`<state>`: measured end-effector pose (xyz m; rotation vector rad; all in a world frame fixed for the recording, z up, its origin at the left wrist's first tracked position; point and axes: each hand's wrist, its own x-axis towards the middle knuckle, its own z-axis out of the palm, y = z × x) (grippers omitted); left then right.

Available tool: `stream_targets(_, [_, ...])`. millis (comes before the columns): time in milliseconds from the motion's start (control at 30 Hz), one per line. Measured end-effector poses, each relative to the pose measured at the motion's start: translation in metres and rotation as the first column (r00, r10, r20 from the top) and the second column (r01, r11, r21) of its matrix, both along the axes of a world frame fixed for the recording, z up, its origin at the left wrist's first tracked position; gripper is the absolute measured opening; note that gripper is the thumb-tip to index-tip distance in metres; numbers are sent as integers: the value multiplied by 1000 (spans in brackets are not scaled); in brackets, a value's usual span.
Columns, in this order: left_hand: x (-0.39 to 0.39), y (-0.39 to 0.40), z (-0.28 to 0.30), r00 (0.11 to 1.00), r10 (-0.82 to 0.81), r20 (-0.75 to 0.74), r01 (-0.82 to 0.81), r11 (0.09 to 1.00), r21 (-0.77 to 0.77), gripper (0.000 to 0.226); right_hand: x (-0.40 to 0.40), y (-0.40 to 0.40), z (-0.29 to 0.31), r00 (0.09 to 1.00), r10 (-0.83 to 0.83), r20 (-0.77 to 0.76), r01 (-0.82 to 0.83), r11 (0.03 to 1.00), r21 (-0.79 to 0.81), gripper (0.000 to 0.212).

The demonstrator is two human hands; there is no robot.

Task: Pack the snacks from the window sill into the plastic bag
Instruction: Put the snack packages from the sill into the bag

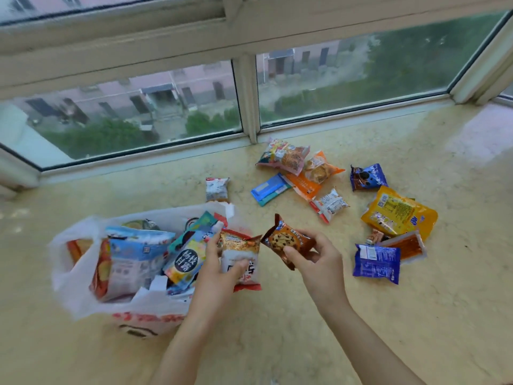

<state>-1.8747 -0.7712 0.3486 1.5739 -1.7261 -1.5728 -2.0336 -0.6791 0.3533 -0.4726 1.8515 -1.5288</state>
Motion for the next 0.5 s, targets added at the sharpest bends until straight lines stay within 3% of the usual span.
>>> stream_targets(267, [82, -52, 25, 996, 78, 33, -79, 996, 39, 66, 81, -53, 17, 999, 33, 31, -35, 999, 36, 32])
stream_targets(500, [110, -81, -8, 988, 52, 146, -61, 997, 55, 71, 131, -102, -7, 983, 175, -54, -160, 964, 212, 29])
